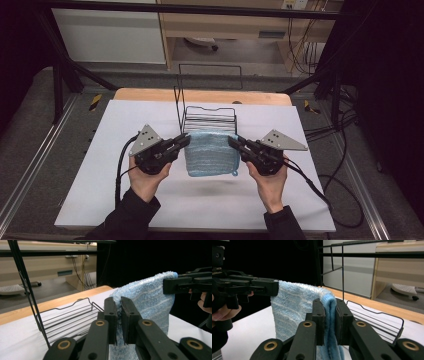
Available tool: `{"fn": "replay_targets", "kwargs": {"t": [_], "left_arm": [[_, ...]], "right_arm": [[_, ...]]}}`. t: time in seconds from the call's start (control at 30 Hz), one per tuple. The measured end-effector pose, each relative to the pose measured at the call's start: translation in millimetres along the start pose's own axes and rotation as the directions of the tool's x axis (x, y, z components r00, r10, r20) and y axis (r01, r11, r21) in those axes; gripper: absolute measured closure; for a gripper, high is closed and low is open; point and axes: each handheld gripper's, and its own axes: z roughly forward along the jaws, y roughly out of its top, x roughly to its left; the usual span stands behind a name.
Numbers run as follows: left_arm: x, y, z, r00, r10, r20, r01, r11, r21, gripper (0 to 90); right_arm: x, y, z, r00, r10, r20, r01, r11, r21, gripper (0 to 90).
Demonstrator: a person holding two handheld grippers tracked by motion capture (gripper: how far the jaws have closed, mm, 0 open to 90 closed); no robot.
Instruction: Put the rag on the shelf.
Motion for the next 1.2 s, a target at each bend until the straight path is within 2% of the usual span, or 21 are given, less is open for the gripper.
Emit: {"fn": "replay_targets", "kwargs": {"t": [0.53, 0.8, 1.2], "left_arm": [[3.7, 20.2, 3.0, 0.9998, -0.017, -0.006, 0.017, 0.9976, -0.067, 83.9], [6.3, 33.8, 3.4, 0.9996, -0.002, -0.028, -0.001, 0.9949, -0.100, 84.0], [10.0, 54.1, 2.5, 0.9993, -0.013, -0.035, 0.007, 0.9832, -0.182, 84.0]], "right_arm": [[3.0, 18.2, 3.9, 0.9993, -0.027, 0.027, 0.028, 0.998, -0.059, 80.7], [5.4, 31.6, 3.7, 0.9977, -0.052, 0.044, 0.056, 0.994, -0.091, 80.8], [8.4, 58.9, 4.8, 0.9934, -0.090, 0.072, 0.099, 0.985, -0.141, 80.8]]}}
